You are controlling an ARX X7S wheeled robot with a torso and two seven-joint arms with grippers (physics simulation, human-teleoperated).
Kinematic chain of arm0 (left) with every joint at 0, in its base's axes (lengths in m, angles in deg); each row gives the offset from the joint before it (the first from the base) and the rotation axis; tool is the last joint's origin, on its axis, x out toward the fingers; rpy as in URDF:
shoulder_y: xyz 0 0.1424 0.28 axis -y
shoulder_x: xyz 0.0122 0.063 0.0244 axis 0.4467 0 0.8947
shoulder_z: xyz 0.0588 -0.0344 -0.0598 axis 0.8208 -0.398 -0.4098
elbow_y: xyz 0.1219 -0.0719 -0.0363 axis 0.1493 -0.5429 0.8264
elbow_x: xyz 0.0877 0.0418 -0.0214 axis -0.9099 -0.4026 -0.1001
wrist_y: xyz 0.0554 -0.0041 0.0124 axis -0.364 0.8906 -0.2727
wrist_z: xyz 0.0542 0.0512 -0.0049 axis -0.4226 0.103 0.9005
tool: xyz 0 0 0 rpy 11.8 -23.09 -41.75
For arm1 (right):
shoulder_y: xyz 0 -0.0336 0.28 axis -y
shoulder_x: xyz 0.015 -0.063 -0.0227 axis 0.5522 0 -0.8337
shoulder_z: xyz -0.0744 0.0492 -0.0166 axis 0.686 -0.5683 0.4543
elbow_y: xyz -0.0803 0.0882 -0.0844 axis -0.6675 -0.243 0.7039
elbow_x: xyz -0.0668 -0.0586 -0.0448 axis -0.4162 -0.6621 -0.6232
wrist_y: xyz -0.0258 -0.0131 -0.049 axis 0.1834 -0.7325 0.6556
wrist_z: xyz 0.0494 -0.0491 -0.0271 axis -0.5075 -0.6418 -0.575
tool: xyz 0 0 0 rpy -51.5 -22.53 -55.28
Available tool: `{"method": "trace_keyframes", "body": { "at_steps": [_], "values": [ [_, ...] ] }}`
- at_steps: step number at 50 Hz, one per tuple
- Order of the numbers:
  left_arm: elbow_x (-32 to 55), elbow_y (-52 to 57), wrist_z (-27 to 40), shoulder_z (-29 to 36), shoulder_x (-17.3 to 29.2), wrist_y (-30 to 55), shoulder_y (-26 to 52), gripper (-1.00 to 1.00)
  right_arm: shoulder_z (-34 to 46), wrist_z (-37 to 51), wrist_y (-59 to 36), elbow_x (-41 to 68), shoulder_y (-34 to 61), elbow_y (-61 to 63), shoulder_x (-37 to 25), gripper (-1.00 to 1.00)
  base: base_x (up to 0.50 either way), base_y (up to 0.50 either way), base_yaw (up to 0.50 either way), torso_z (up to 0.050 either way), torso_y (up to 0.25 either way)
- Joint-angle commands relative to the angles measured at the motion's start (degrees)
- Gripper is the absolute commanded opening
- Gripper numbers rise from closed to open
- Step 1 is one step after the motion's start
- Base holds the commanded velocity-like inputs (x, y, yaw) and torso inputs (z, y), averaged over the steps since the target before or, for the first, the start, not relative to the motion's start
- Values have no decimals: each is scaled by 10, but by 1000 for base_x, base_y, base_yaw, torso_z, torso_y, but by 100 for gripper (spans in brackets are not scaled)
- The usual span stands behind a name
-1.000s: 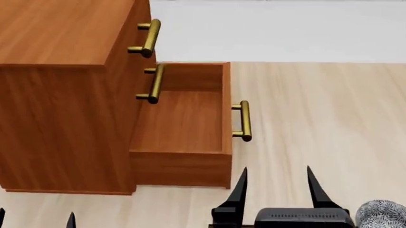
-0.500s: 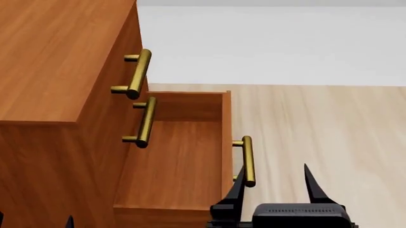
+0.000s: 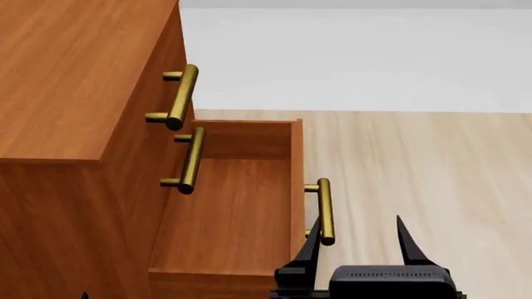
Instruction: Put the bowl in the bottom drawer of the cabinet.
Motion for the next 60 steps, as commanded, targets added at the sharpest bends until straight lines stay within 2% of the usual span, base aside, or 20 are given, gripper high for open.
{"method": "trace_keyframes", "body": {
  "at_steps": [1, 19, 30, 42, 60],
  "values": [
    [4, 16, 6, -1, 6, 2, -13, 100, 2, 2, 0, 4, 4, -6, -1, 100, 500, 0, 0, 0, 0],
    [3, 5, 4, 7, 11, -17, -13, 100, 18, 11, -3, -8, 12, -19, -5, 100, 472, 0, 0, 0, 0],
    [11, 6, 7, 5, 13, -10, -8, 100, -3, -1, -117, 10, -7, 94, -38, 100, 0, 0, 0, 0, 0],
    [19, 7, 12, 0, 16, 0, -3, 100, -114, -45, -267, 124, -8, 188, -65, 100, 0, 0, 0, 0, 0],
    [34, -12, 10, 2, 14, 5, 10, 100, -280, -60, -449, 219, -20, 254, -107, 100, 0, 0, 0, 0, 0]
  ]
}}
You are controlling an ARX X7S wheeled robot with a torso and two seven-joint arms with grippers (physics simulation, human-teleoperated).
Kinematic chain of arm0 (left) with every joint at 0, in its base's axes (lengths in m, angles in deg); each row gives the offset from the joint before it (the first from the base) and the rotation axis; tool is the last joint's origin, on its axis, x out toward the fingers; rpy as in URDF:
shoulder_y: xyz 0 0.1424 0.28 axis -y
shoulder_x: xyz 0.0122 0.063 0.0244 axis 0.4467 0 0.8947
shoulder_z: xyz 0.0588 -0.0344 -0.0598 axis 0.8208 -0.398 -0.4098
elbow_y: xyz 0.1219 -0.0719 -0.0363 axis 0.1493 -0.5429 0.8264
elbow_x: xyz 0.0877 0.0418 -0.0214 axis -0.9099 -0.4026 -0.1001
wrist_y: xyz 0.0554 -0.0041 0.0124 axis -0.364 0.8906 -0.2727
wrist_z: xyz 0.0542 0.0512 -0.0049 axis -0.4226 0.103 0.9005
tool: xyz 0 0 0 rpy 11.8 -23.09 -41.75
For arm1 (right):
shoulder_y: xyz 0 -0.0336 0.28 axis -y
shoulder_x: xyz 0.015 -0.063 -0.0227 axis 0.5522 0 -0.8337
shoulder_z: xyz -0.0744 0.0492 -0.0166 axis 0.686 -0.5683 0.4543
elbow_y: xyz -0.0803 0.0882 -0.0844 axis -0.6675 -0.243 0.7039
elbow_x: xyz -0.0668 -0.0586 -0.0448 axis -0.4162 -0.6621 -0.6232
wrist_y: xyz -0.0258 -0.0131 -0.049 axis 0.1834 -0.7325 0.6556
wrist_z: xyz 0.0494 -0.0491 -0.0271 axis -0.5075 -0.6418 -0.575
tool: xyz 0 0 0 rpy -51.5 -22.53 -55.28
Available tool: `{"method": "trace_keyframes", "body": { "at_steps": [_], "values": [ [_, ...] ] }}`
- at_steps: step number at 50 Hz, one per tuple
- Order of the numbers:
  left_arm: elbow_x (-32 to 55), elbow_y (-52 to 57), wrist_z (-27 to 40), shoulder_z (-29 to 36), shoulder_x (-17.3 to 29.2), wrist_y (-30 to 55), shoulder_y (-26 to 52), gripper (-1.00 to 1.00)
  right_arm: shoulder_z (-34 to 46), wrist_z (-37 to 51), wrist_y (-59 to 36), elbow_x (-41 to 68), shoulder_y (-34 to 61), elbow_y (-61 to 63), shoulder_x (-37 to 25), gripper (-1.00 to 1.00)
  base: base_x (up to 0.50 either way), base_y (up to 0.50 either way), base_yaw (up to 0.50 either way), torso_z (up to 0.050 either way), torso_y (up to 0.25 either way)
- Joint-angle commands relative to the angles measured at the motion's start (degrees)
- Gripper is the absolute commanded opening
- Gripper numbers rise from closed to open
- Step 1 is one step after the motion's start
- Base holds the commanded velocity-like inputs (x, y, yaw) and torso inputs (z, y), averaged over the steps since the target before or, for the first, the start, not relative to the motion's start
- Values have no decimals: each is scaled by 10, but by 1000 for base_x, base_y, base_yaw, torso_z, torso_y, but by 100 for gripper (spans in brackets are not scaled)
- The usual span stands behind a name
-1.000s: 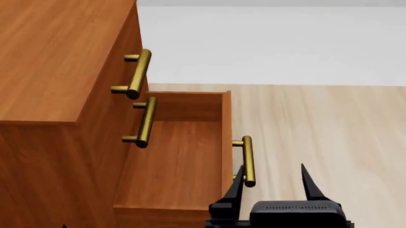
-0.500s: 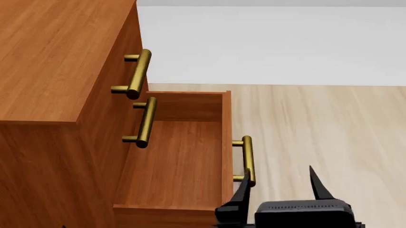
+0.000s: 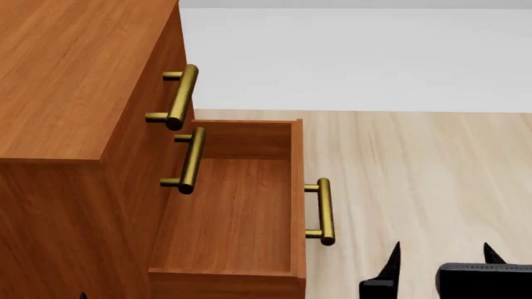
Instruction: Put the bowl in the bottom drawer of the cabinet.
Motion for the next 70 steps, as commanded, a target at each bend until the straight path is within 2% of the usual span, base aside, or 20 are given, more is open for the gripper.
{"method": "trace_keyframes", "body": {
  "at_steps": [1, 17, 35, 52, 70],
  "values": [
    [9, -8, -1, 0, 0, 2, 7, 100, -100, -14, -121, 63, -5, 37, -22, 100, 0, 0, 0, 0, 0],
    [10, -25, 0, 5, -1, -3, 13, 100, -187, -20, -180, 80, -4, -29, -36, 100, 0, 0, 0, 0, 0],
    [14, -31, 2, 5, 2, -10, 12, 100, -236, -23, -157, 65, -43, -109, -38, 100, 0, 0, 0, 0, 0],
    [14, -36, 4, 9, 3, -15, 12, 100, -260, -27, -125, 50, -65, -177, -42, 100, 0, 0, 0, 0, 0],
    [17, -40, 6, 13, 4, -17, 15, 100, -237, -32, -82, 30, -45, -272, -52, 100, 0, 0, 0, 0, 0]
  ]
}}
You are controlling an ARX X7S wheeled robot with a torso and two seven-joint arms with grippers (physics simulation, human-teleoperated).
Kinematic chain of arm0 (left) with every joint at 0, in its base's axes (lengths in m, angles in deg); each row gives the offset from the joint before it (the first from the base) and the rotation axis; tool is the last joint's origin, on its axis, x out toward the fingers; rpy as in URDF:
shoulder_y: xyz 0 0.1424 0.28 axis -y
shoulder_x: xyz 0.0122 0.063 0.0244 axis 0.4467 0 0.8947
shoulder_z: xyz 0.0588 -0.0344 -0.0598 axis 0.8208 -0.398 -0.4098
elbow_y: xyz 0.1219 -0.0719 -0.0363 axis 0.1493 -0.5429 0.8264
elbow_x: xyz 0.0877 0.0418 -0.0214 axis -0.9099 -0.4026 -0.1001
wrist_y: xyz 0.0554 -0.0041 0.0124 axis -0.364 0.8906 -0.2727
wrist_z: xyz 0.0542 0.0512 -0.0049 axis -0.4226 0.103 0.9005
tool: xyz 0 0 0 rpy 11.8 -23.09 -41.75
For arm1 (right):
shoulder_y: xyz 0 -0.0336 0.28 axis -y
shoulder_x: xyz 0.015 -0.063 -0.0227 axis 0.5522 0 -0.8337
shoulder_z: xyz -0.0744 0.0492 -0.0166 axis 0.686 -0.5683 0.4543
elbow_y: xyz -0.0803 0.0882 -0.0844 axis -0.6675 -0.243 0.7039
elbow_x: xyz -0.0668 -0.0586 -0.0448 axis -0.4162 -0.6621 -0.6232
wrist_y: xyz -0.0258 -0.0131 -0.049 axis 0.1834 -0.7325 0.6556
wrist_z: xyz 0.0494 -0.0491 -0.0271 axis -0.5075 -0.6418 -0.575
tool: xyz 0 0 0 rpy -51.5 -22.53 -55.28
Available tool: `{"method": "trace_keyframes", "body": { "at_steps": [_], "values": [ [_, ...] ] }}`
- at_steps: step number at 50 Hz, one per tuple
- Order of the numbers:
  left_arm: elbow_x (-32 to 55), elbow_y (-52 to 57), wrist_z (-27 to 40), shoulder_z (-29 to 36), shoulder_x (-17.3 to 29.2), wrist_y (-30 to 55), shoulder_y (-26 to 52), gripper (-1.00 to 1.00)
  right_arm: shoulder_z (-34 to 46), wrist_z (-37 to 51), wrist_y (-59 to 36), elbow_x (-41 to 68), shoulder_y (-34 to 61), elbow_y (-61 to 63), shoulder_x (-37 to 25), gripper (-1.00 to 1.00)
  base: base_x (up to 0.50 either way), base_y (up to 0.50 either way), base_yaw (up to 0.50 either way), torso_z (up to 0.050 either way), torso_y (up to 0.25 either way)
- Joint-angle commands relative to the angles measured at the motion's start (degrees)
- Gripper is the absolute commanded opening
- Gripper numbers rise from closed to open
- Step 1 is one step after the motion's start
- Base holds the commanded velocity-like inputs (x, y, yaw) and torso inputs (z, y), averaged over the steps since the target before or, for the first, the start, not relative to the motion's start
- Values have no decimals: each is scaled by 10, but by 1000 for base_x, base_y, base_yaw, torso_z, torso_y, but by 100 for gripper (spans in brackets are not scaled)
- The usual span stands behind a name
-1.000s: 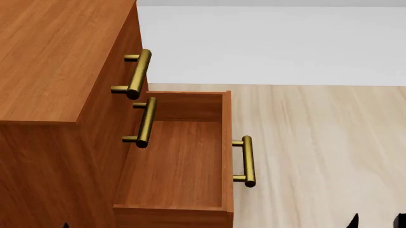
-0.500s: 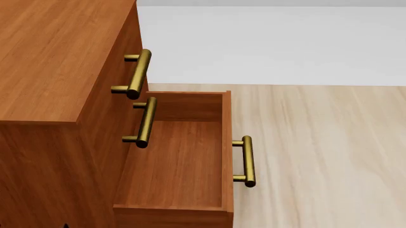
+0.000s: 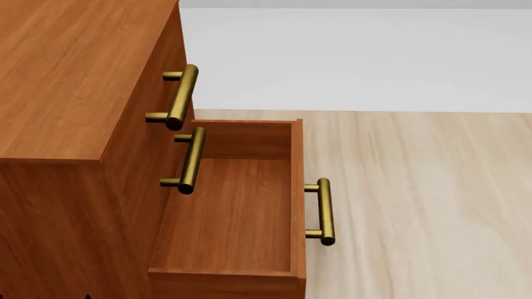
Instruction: Put the bowl in the bottom drawer of the cabinet.
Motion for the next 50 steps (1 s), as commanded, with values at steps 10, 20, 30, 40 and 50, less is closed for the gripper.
{"method": "trace_keyframes", "body": {
  "at_steps": [10, 20, 30, 40, 50],
  "values": [
    [3, 0, 4, 3, 2, 2, 4, 100, 22, -10, 51, -20, 20, -110, -8, 100, 0, 0, 0, 0, 0],
    [4, 2, 6, 5, 4, 3, 5, 100, 33, -15, 78, -30, 32, -165, -12, 100, 0, 0, 0, 0, 0],
    [5, -1, 8, 6, 5, 1, 5, 100, 47, -20, 105, -39, 43, -217, -11, 100, 0, 0, 0, 0, 0],
    [5, -2, 9, 7, 7, 0, 5, 100, 60, -25, 125, -46, 47, -249, -9, 100, 0, 0, 0, 0, 0],
    [6, -5, 10, 8, 8, -3, 6, 100, 72, -34, 151, -51, 45, -272, -6, 100, 6, -1, 3, 0, 0]
  ]
}}
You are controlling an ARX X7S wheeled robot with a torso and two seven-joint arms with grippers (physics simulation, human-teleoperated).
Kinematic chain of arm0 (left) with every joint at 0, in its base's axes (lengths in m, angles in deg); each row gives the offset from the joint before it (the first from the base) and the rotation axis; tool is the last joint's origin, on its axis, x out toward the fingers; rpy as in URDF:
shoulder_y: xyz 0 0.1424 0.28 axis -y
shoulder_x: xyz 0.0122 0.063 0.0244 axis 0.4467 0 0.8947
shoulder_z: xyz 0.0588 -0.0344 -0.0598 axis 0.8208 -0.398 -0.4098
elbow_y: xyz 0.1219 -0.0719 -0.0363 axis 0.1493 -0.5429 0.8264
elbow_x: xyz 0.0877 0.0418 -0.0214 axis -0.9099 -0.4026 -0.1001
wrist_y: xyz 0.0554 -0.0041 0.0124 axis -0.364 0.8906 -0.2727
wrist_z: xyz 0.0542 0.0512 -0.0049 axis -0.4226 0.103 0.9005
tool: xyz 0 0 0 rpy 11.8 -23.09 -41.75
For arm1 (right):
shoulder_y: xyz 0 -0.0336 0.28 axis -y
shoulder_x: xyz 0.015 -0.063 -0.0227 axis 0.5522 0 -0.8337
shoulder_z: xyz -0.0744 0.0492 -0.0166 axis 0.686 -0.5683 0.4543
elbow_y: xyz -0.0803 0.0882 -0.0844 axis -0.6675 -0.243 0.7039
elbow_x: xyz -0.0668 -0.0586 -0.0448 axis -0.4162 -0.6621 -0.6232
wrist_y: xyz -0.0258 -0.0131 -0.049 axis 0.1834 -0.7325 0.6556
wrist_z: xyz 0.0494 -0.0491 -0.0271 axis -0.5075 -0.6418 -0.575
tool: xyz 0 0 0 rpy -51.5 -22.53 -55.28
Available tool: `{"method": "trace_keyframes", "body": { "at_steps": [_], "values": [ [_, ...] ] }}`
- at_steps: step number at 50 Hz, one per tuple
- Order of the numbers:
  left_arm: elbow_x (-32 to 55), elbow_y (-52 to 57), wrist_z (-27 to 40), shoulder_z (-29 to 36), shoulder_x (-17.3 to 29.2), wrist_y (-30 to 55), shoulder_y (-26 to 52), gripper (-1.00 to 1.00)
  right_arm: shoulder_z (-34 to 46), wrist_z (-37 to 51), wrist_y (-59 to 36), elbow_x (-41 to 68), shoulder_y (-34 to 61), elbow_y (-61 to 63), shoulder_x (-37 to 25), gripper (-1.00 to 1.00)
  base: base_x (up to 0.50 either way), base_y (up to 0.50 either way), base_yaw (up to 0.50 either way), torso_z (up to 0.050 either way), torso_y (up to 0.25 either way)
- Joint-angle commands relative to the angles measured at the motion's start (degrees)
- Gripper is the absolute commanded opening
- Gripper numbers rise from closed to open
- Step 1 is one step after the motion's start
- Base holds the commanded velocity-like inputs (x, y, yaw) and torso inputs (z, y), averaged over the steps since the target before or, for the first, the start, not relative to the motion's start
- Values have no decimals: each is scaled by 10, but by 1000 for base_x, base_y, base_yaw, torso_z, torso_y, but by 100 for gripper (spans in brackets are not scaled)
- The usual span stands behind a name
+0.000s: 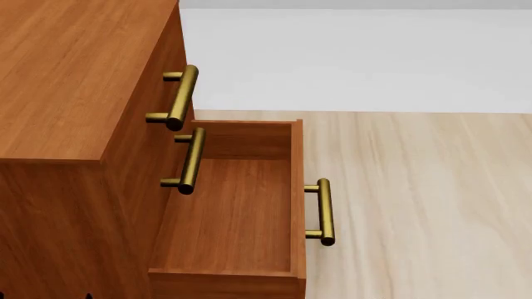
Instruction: Put the bowl in the bottom drawer of the cabinet.
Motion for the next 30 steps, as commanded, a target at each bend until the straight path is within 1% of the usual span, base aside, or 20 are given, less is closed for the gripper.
{"method": "trace_keyframes", "body": {
  "at_steps": [1, 2, 3, 6, 17, 22, 30],
  "values": [
    [0, -3, 2, 1, 1, -3, 0, 100, 20, -3, 28, -6, -3, -40, 14, 100, 0, -3, 4, 0, 0],
    [0, -4, 2, 1, 1, -3, 0, 100, 19, -1, 26, -6, -2, -41, 15, 100, 14, 0, 4, 0, -17],
    [0, -5, 2, 2, 1, -4, 0, 100, 21, -2, 31, -6, -3, -42, 16, -100, 0, -3, 4, 0, 0],
    [1, -6, 2, 2, 2, -5, 0, 100, 23, -15, 46, -2, -11, -32, 18, -100, 9, -2, 4, 0, -3],
    [0, -9, 4, 4, 3, -8, 0, 100, 3, -31, 33, 30, -18, 24, 22, -100, 5, -1, 5, 0, -4],
    [0, -8, 4, 4, 3, -9, 0, 100, -14, -30, 9, 53, -19, 81, 26, -100, 2, 0, 2, 0, -2],
    [0, -7, 6, 5, 5, -10, -1, 100, -47, -11, -54, 97, -2, 197, 27, -100, 0, 0, 1, 0, 0]
  ]
}}
